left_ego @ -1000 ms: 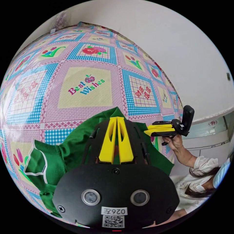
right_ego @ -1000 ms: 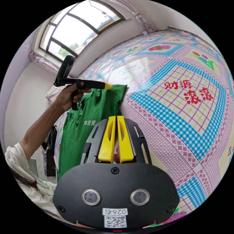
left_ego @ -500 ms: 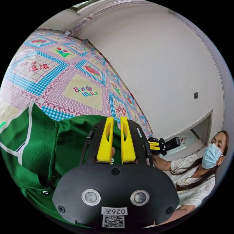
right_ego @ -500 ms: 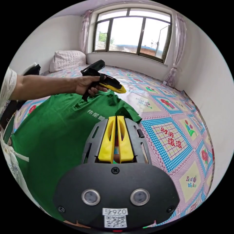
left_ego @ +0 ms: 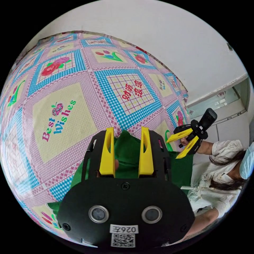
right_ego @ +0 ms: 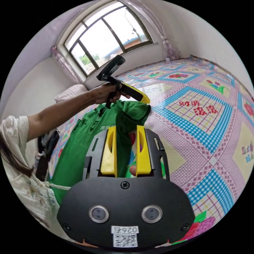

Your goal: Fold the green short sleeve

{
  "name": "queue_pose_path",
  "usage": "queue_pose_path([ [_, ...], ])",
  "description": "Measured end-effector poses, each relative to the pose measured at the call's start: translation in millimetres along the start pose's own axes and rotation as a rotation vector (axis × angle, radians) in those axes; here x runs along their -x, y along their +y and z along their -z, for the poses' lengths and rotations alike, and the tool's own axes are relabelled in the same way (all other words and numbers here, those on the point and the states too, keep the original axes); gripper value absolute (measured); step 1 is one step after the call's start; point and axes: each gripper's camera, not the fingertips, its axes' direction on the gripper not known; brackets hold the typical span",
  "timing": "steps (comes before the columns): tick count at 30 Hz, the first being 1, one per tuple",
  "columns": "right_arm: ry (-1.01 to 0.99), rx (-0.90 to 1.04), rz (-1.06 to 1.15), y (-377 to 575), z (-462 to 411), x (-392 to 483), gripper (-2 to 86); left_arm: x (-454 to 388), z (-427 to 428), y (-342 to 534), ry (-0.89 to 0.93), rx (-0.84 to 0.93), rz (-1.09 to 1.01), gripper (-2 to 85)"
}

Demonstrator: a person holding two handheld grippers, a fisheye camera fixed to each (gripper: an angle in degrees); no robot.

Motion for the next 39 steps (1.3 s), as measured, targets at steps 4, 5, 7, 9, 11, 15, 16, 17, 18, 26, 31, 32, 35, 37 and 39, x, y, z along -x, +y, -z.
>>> queue_pose_path([
  [4, -0.096, 0.011, -0.083, -3, -15, -14, 9.9, -8, -14, -9, -0.103, 0.146, -0.060, 1.3],
  [5, -0.095, 0.020, -0.086, -5, -19, -14, 8.9, -8, -12, -9, -0.110, 0.140, -0.064, 0.5],
  [7, -0.059, 0.043, -0.075, -9, -28, -15, 2.8, -6, -3, -8, -0.103, 0.108, -0.058, -0.1],
  [9, -0.017, -0.009, -0.094, -9, -22, -17, 0.2, -1, 24, 3, -0.057, -0.030, -0.054, -0.5],
  [11, -0.003, -0.059, -0.107, -8, -12, -20, -0.5, 7, 50, 19, 0.016, -0.173, -0.044, -0.7],
  [15, -0.020, -0.130, -0.101, -1, 1, -22, -0.8, 29, 99, 76, 0.188, -0.501, -0.024, -0.9],
  [16, -0.014, -0.140, -0.082, 1, 2, -18, -0.9, 32, 102, 85, 0.205, -0.532, -0.020, -0.9],
  [17, -0.010, -0.146, -0.068, 2, 2, -15, -0.9, 37, 106, 103, 0.238, -0.577, -0.010, -0.9],
  [18, 0.004, -0.158, -0.030, 3, 3, -7, -0.9, 43, 107, 120, 0.267, -0.603, -0.001, -0.9],
  [26, 0.332, 0.021, 0.552, 14, -42, 111, -0.8, 76, 92, 209, 0.311, -0.584, 0.149, -0.8],
  [31, 0.463, 0.242, 0.884, 44, -100, 161, 0.9, 81, 88, 241, 0.336, -0.545, 0.180, -0.7],
  [32, 0.469, 0.258, 0.899, 46, -104, 163, 1.7, 82, 87, 248, 0.335, -0.529, 0.186, -0.7],
  [35, 0.449, 0.324, 0.900, 50, -113, 161, 5.2, 88, 89, 266, 0.368, -0.549, 0.205, -0.6],
  [37, 0.401, 0.332, 0.839, 45, -109, 153, 5.3, 95, 92, 278, 0.421, -0.595, 0.217, -0.7],
  [39, 0.359, 0.317, 0.777, 39, -102, 145, 4.7, 101, 95, 291, 0.474, -0.664, 0.243, -0.8],
])
